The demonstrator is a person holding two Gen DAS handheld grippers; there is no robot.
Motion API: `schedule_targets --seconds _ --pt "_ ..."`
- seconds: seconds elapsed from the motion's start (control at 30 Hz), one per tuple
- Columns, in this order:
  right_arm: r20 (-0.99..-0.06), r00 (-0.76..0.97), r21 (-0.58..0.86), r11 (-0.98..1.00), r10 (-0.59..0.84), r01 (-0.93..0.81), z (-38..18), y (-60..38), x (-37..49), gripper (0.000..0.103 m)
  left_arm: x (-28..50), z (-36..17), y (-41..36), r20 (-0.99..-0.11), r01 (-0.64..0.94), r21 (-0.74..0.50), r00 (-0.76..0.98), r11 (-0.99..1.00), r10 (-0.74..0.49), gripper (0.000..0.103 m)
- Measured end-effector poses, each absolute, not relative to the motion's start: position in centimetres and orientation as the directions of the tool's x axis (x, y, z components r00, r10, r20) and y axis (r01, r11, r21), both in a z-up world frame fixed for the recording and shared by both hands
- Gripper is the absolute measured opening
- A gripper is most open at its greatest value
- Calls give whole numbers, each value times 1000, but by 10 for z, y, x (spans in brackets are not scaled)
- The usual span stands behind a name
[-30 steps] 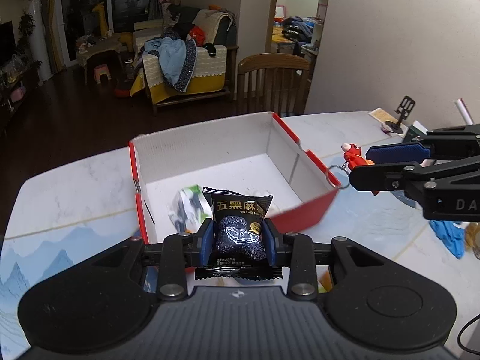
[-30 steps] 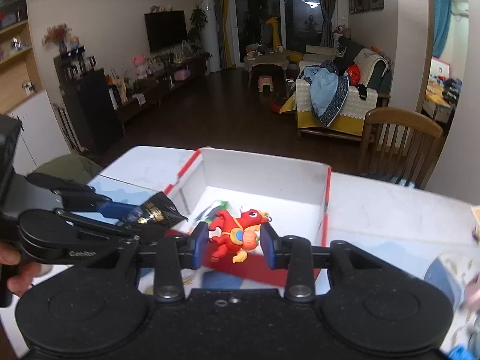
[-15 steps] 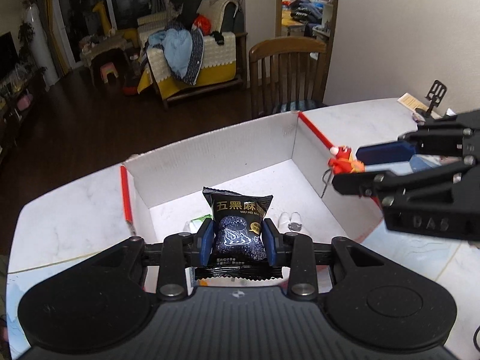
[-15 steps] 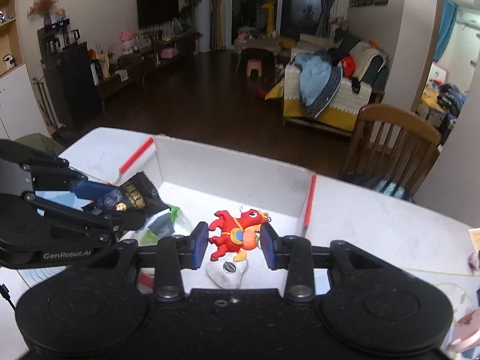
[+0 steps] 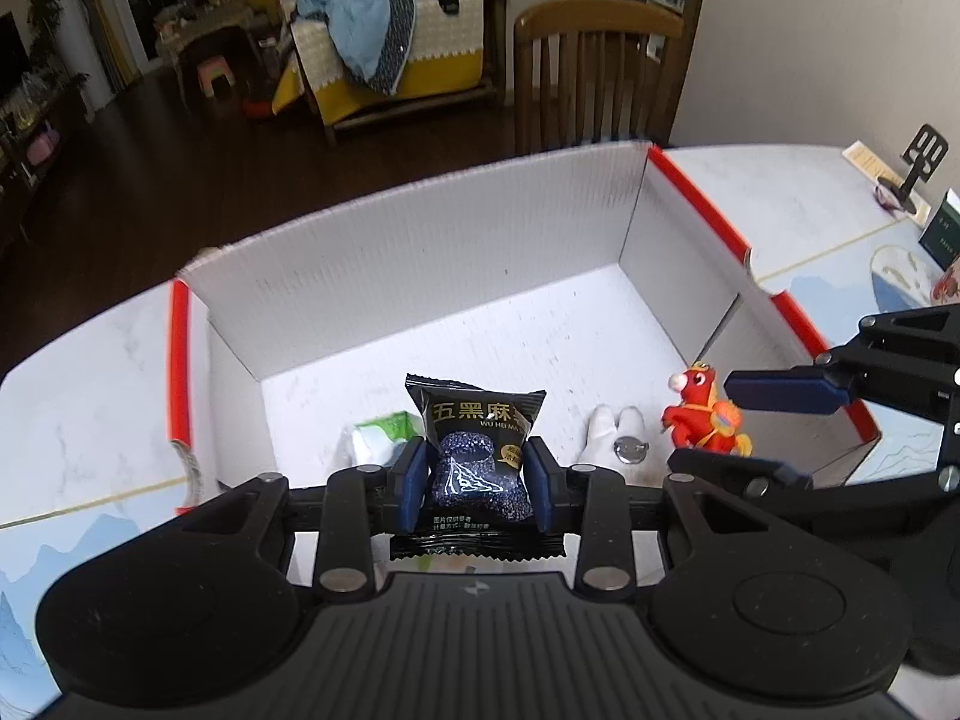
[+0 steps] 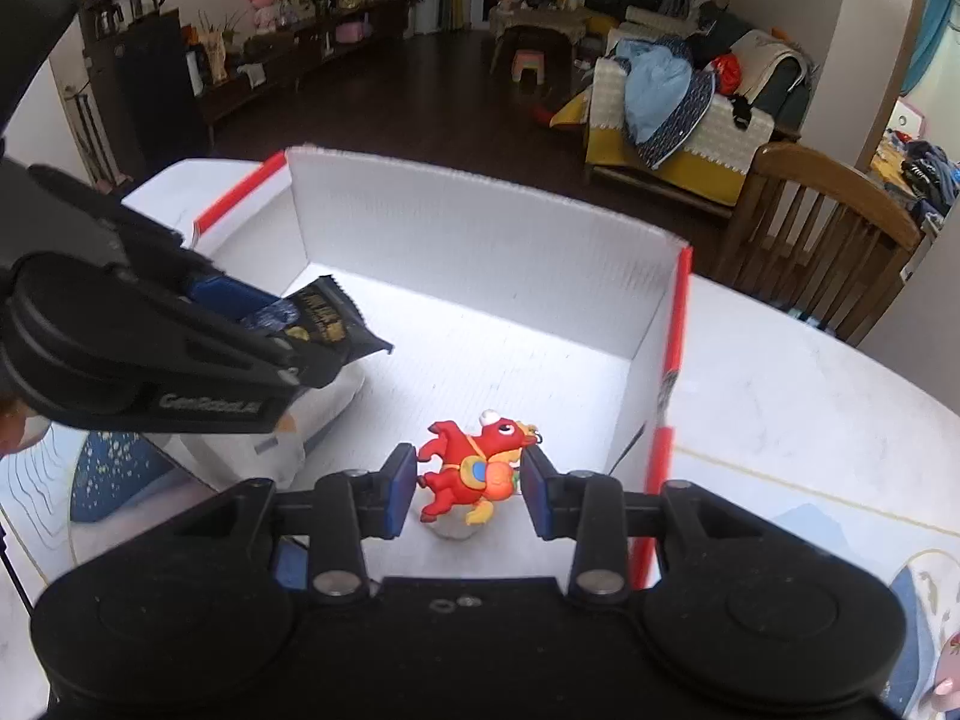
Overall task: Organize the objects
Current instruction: 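Carry both items into the red box and open both tools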
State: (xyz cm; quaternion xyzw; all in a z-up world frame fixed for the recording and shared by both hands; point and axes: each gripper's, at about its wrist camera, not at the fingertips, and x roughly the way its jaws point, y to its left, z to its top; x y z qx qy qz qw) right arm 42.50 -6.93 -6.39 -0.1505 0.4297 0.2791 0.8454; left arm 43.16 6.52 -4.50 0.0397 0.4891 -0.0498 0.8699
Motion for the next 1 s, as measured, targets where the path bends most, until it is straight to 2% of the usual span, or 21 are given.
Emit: schedule_targets --seconds 0.87,0.93,1.0 --pt "-838 437 31 829 326 -559 -81 -64 447 38 449 -90 68 -916 138 -4 397 990 -59 34" --pt "-837 437 37 831 329 -555 -81 -65 447 38 448 -90 69 -915 135 -3 399 991 -58 38" --pt "-835 440 40 833 331 -551 -79 -67 446 38 447 -89 72 -913 125 -2 405 992 -53 50"
